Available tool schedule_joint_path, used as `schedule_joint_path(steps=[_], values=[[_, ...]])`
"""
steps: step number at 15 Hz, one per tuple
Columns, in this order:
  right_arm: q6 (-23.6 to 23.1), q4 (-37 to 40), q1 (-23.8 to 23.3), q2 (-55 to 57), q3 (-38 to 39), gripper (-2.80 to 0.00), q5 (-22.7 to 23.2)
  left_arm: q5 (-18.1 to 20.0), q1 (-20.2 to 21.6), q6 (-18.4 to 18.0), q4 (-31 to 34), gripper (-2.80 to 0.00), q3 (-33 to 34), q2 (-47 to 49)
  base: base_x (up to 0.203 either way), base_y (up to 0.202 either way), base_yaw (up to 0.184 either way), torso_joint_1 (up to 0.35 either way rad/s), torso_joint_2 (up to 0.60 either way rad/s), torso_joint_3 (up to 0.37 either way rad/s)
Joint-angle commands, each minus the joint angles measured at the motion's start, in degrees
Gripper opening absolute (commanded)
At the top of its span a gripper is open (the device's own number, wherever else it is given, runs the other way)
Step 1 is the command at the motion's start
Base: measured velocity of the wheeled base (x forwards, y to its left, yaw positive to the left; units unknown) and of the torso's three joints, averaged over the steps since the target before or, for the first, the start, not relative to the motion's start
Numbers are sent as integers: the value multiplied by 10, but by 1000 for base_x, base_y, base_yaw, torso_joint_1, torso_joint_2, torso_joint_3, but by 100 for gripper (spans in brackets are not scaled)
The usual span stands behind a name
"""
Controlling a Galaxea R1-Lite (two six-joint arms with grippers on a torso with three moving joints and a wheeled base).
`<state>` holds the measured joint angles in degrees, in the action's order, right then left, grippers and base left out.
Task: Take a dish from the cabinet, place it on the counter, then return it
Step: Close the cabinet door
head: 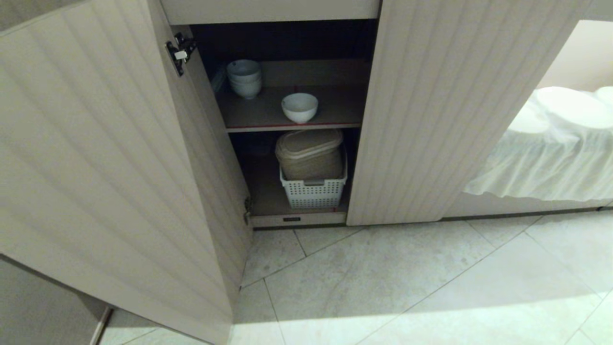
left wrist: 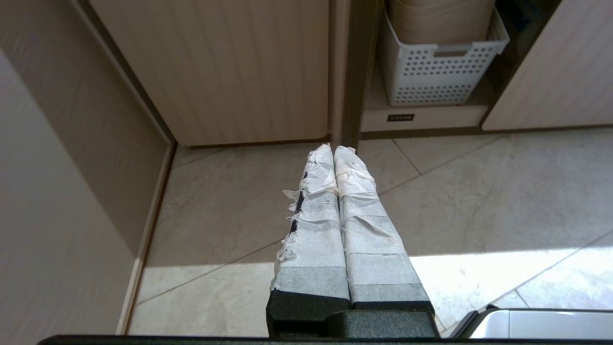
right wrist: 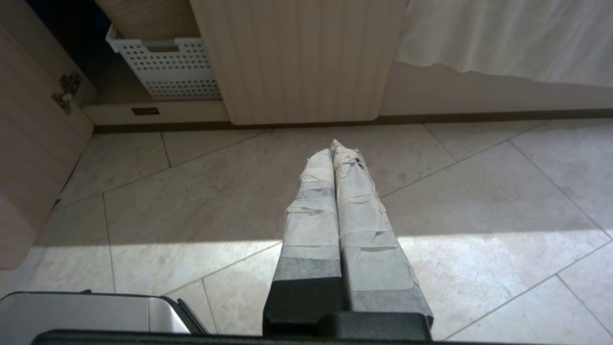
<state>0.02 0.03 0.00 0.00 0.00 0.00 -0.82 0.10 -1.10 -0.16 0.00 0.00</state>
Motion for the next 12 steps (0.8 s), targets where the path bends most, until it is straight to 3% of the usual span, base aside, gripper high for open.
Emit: schedule_joint_path(steps=[1, 12], values=[[0, 0, 1, 0, 0, -280, 0, 0, 0, 0, 0, -280, 0, 0, 0, 0, 0, 0, 0, 0], [0, 0, 0, 0, 0, -280, 0, -4, 1, 21, 0, -280, 0, 0, 0, 0, 0, 0, 0, 0]])
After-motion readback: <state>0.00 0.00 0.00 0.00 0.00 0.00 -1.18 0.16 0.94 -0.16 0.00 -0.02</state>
